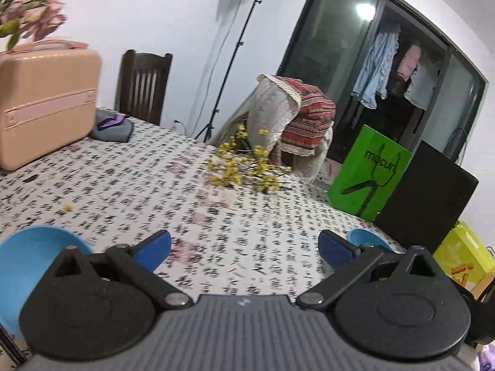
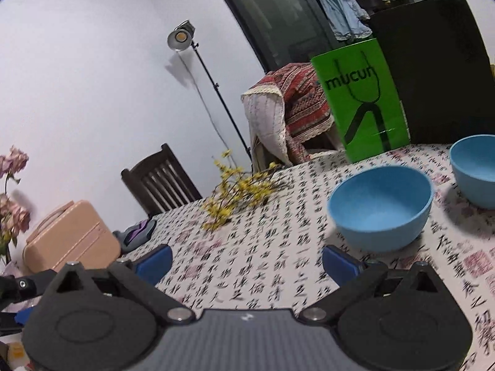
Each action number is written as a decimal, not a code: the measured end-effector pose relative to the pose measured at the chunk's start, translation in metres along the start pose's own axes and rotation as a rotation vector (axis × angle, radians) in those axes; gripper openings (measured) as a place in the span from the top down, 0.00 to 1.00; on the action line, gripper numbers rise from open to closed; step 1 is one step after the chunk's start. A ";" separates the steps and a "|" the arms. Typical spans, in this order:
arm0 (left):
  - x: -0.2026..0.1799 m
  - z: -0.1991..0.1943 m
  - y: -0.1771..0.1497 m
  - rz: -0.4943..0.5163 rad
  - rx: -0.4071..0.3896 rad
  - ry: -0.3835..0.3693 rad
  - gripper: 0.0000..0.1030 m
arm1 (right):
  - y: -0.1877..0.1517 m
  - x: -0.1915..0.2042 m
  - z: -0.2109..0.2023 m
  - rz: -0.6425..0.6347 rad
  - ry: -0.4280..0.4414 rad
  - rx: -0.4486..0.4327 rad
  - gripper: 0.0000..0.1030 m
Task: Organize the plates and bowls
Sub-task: 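Move both open grippers back toward the two remaining blue bowls, then bring both open grippers to the rim of one remaining blue bowl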
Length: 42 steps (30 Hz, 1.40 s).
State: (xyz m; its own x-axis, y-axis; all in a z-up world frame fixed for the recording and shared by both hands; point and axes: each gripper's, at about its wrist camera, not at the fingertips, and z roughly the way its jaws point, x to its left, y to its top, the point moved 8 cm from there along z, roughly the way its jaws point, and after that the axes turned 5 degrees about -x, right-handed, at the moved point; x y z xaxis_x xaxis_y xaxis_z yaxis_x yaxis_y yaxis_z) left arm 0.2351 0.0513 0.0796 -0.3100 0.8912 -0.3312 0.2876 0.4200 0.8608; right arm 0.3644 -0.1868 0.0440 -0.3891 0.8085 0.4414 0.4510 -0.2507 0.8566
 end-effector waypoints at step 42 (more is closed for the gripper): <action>-0.047 0.018 -0.036 0.049 0.109 -0.182 0.00 | 0.000 -0.048 -0.074 -0.001 -0.243 -0.089 0.00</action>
State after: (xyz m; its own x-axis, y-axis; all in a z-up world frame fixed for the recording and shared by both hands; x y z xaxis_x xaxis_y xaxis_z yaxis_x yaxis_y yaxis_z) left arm 0.2553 -0.0031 0.0571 -0.1270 0.9233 -0.3626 0.3981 0.3822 0.8339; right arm 0.3238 -0.2646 0.0424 -0.1797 0.9104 0.3727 0.3742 -0.2872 0.8818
